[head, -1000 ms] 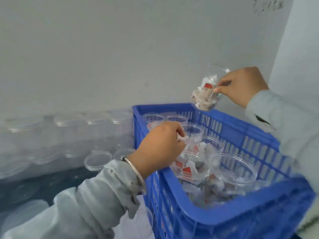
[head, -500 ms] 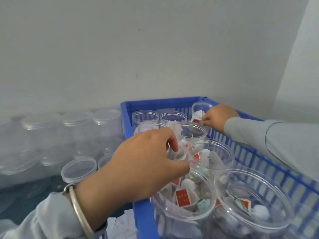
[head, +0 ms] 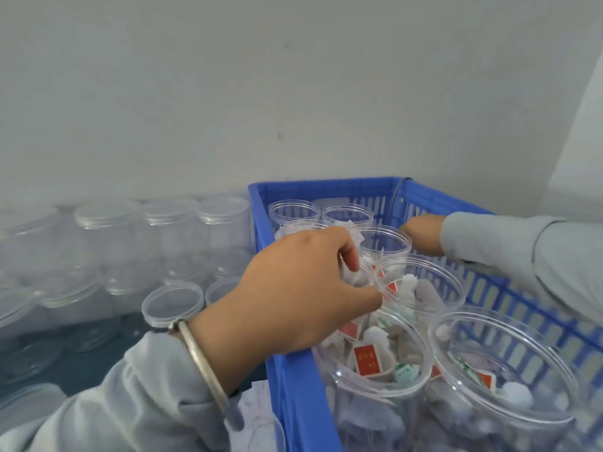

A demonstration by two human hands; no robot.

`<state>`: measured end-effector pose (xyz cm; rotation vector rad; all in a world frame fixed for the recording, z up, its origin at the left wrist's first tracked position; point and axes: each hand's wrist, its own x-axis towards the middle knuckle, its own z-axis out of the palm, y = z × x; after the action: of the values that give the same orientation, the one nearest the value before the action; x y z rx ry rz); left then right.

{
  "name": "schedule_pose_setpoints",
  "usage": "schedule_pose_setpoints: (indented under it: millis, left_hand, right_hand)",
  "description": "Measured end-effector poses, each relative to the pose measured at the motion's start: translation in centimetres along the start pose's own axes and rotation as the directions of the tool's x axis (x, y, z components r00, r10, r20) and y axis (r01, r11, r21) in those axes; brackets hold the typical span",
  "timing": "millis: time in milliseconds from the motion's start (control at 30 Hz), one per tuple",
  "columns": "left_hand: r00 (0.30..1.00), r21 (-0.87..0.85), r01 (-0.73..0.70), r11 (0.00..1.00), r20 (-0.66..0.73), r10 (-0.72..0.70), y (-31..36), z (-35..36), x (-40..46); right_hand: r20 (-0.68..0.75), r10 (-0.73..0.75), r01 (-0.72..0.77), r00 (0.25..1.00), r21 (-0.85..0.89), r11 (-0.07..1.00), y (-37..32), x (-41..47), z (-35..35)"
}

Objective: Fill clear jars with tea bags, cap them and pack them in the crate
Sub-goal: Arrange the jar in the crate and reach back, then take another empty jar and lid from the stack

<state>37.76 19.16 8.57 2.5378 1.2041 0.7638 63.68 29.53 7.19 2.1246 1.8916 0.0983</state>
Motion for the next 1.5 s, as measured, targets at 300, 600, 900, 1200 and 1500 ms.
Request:
schedule_pose_setpoints:
  millis: [300,600,900,1200,1500]
  left_hand:
    - [0.996,-0.086,-0.01,0.996,-0.089,0.002,0.3,0.4,0.5]
    - [0.901,-0.865,0.103,0.49,-0.128,-0.415,-3.1,-3.6,-3.2]
    - [0.769,-0.643,0.32,0.696,-0.253,-0.587,-19.3,-12.8,-19.1]
    - [0.664,-0.469,0.57,0.674,-0.22,-0.715,-27.8,-12.8,-33.3]
    - [0.742,-0.495,0.52,0.696,-0.141,-0.655,-27.5,-12.6,-32.9]
  right_hand:
    - [-0.56,0.144,0.15,0.816,0.445,0.883,-1.3,-6.5,-9.4]
    - [-0.6,-0.228,0.462,0.767,0.268,0.845,-18.2,-15.4,-14.2]
    - [-0.205,-0.423,0.383,0.883,-0.209,0.9,-30.4,-14.4,-11.4]
    - [-0.103,0.035,-0.001,0.994,0.316,0.949,-38.1,-3.3,-2.7]
    - [-0.179,0.226,-0.138,0.957,0.406,0.904,-39.3,0.1,0.7]
